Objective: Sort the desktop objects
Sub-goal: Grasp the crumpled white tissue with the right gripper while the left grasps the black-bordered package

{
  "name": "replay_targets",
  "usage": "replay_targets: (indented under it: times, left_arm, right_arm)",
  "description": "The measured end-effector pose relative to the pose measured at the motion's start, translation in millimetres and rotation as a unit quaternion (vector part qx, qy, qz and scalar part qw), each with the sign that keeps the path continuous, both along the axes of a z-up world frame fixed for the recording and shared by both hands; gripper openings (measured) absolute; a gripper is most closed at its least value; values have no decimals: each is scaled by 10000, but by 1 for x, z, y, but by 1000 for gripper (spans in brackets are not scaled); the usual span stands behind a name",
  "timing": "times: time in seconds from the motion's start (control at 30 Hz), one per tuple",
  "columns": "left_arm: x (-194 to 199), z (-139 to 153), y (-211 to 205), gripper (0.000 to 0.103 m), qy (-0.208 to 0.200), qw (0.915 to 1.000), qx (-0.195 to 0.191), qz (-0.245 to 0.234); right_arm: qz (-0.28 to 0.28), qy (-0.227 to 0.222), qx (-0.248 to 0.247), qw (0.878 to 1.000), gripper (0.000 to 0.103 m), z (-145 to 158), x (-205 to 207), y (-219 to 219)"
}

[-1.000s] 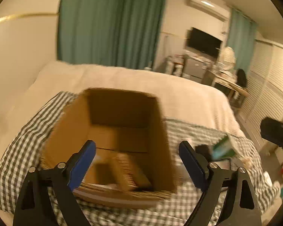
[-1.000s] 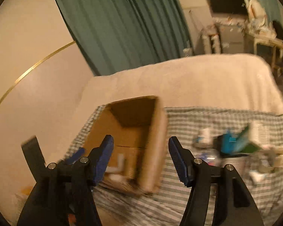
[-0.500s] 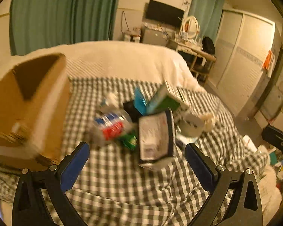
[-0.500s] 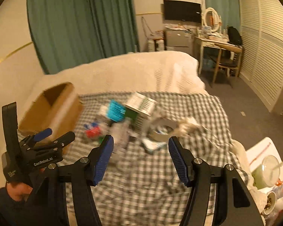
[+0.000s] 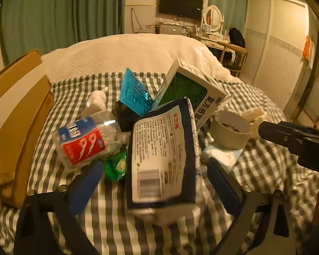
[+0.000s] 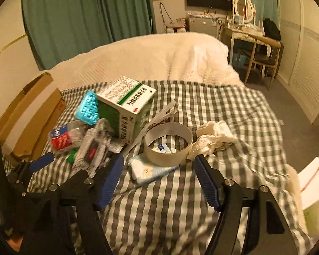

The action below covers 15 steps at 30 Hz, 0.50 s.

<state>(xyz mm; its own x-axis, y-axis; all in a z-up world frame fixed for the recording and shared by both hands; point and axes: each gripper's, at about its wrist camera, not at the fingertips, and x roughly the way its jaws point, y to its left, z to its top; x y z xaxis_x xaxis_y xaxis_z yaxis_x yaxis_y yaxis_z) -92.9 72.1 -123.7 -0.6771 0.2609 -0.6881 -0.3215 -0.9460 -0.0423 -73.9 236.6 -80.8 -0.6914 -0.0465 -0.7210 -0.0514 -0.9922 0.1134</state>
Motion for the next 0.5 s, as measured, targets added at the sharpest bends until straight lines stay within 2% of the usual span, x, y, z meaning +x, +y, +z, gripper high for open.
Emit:
replay_targets:
  times: [0.03,0.1,0.17,0.2,0.23,0.33,0.43,0.5]
  left_arm:
    - [-2,-3,1,75,-9,10000,-21,-10]
    - [-10,-9,0,35,-144,9999,3,-35]
    - [-12,-9,-5,29,-192,9997,113,-31]
    - [-11,-7,-8,18,-150,9997,193,-43]
    - [-8,-3,-11,13,-117,9996,226,-88]
    - [-3,9,-15,11,12,9996,252,-127]
    - [0,19,-20,10,49,9990,422,-129]
    - [2,23,-21,10,104,9988,466,-130]
  right_arm:
    - [-5,-38,7,10000,68,-4,-4,2]
    - [-35,-117,11,9999,68,-15,-12,8]
    - [-8,-165,-162,9997,68,-22,-19,11]
    - [4,-183,-207,9996,68,-24,-22,11]
    - [46,-200,-225,9995,68,-25,-25,10]
    - [78,-190,-37,9998,68,-25,-31,1]
    - [-376,75,51,9993,68,-17,-21,13]
    - [-799,71,71,9968,68,-13,-20,32]
